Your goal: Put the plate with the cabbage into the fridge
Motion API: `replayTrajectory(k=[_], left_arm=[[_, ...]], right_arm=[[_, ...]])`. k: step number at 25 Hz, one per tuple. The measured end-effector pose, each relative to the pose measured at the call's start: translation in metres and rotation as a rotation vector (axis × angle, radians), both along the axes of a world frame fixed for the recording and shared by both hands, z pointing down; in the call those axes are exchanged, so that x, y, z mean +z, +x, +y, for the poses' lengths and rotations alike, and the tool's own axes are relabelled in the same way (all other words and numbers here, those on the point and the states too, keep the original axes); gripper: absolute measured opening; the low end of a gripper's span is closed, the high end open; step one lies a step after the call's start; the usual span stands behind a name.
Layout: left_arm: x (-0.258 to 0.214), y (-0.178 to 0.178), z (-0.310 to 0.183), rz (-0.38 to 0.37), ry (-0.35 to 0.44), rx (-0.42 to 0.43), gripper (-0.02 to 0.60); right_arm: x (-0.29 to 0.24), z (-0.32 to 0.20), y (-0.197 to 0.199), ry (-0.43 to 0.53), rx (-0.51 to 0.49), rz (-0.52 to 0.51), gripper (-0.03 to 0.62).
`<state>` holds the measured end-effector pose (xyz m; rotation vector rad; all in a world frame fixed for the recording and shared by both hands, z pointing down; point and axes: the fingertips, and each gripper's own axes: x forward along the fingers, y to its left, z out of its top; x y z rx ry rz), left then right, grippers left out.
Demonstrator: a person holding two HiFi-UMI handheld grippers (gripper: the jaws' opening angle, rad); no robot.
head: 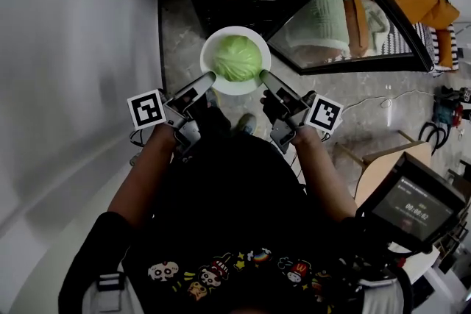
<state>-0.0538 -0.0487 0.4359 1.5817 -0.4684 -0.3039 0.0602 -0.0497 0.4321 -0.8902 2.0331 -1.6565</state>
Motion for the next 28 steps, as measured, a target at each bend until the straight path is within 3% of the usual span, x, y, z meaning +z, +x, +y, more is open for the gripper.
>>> replayTrajectory(k=[14,28], left_arm=[[-0.0057,0.0101,-0.0102,-0.016,-0.021,0.076,0.015],[0.0003,0.0071,-0.0066,-0.03,-0.038,0.079,0.015]], right_arm=[[-0.0021,-0.0007,0.0101,-0.028,0.1,-0.017,0.018],[0.0024,0.002,0.0079,-0.035,0.088,-0.013,0.018]])
